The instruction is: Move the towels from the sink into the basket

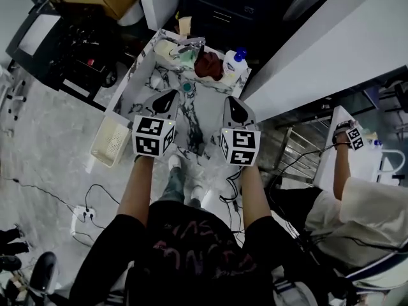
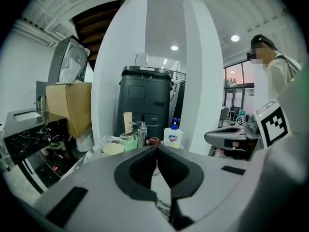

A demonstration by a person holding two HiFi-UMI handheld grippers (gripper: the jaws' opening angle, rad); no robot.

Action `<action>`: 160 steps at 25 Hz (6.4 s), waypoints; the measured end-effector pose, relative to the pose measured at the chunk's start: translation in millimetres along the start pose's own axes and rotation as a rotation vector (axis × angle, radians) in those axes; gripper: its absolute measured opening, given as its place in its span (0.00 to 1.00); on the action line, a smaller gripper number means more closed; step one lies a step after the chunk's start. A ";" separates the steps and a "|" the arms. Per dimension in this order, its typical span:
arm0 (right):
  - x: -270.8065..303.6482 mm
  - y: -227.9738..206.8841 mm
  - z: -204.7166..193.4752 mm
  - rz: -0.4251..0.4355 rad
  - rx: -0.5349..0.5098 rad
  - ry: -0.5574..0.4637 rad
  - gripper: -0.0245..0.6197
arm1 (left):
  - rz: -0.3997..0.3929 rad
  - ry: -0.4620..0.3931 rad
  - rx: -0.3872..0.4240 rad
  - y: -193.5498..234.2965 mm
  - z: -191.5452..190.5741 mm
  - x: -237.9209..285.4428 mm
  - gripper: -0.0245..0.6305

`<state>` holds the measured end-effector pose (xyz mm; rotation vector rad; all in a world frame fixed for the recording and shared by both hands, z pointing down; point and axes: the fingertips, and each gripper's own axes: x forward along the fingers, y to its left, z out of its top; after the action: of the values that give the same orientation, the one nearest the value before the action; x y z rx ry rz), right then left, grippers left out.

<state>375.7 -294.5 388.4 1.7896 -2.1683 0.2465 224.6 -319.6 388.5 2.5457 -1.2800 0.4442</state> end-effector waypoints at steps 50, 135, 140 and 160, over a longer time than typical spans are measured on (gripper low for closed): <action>50.0 -76.8 -54.7 -0.128 0.054 0.109 0.06 | -0.207 0.191 0.030 -11.8 -38.2 239.4 0.11; 100.1 574.5 61.8 0.835 -0.329 -0.049 0.06 | 0.786 0.009 -0.341 385.6 -184.7 -399.2 0.11; 120.3 602.5 48.8 0.883 -0.338 -0.017 0.06 | 0.809 0.041 -0.384 407.5 -208.2 -396.6 0.11; 205.7 671.7 -69.0 0.991 -0.336 0.143 0.06 | 0.883 0.128 -0.534 472.2 -335.3 -363.3 0.11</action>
<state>-305.5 -326.3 570.6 0.4103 -2.5999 0.1924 -415.2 -207.0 601.6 1.4142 -2.0795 0.3404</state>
